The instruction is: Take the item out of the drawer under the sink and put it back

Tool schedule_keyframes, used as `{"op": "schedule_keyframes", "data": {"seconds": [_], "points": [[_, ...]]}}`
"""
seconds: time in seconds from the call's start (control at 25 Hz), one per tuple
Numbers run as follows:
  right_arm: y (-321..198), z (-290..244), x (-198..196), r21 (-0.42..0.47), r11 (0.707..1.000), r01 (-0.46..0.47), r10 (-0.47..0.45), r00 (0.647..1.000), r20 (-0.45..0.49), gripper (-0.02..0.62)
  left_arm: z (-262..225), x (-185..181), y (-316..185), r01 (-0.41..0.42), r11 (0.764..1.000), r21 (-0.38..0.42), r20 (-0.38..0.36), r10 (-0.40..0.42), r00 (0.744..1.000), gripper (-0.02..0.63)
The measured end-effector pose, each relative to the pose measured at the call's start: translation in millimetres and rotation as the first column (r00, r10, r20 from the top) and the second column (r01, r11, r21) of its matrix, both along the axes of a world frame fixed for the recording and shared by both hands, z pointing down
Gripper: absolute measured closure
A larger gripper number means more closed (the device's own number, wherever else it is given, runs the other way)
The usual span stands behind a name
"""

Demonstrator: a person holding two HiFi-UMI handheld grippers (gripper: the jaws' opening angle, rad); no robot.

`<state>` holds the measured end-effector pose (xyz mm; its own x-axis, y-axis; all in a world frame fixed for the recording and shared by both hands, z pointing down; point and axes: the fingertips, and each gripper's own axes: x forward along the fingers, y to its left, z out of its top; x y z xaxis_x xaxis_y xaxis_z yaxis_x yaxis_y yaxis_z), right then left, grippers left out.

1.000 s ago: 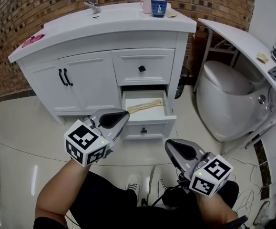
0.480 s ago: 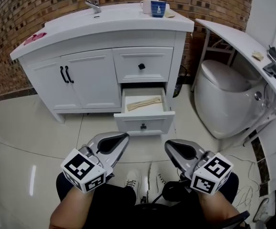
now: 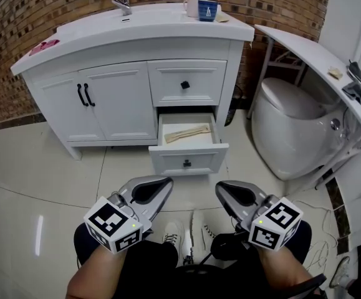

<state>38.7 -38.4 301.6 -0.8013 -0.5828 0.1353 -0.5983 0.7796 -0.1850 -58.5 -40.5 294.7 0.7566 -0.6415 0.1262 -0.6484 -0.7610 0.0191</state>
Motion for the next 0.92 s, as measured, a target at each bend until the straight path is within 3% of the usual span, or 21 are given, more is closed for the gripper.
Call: {"op": "schedule_keyframes", "data": {"seconds": [0.44,0.92], "points": [[-5.2,7.7,-9.2,-0.019,1.000,0.014,-0.014,1.000,-0.017,0.592,13.0,-8.5,-0.7,-0.015,0.999,-0.029,-0.033,0.014,0.999,0.600],[-10.5,8.1,-9.8,-0.020,1.000,0.001,-0.001,1.000,-0.028,0.592,8.2,-12.6,3.6,-0.026,1.000,-0.001,-0.049,0.025,0.998,0.600]]}}
